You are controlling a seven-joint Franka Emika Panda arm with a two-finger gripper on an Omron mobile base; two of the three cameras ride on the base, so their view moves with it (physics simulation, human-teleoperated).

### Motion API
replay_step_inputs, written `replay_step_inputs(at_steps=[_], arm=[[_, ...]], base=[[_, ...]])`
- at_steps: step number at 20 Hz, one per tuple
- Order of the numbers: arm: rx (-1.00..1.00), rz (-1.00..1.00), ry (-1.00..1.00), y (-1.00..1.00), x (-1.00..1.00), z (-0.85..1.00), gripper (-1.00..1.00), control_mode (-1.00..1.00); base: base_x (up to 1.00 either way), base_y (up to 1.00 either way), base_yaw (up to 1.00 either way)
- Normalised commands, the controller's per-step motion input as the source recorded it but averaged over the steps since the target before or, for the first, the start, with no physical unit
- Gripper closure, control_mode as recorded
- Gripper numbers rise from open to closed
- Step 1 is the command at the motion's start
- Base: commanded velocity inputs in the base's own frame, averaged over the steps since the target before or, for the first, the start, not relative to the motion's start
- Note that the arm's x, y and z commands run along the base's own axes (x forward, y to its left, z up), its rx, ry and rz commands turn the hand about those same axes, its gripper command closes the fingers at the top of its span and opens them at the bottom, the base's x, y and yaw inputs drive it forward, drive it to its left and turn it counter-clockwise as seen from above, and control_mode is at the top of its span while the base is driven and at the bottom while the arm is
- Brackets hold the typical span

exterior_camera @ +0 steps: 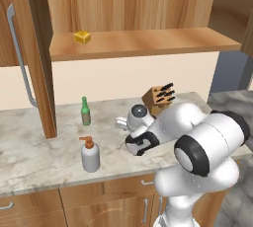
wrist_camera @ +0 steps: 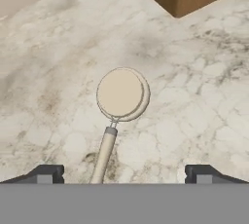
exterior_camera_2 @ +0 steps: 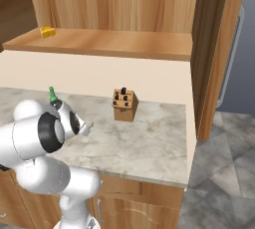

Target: Pick the soap dispenser and dish brush from the cabinet and place them on the counter.

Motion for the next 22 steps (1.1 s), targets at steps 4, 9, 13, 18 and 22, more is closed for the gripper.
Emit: replay_step_inputs(at_steps=[4,9,13,18,22], arm=[[0.08,0.03,-0.1,0.0,-0.15,0.66,-1.0,-1.0],[0.03,0.02,-0.13,0.0,-0.3,0.58,-1.0,-1.0],[0.0,0.04,-0.11,0.0,-0.28,0.62,-1.0,-1.0],[-0.01,0.03,-0.08,0.0,-0.27,0.65,-1.0,-1.0],[-0.03,0.01,-0.04,0.0,-0.32,0.64,-1.0,-1.0]], base=[[0.0,0.0,0.0],[0.0,0.0,0.0],[0.0,0.0,0.0],[0.0,0.0,0.0],[0.0,0.0,0.0]])
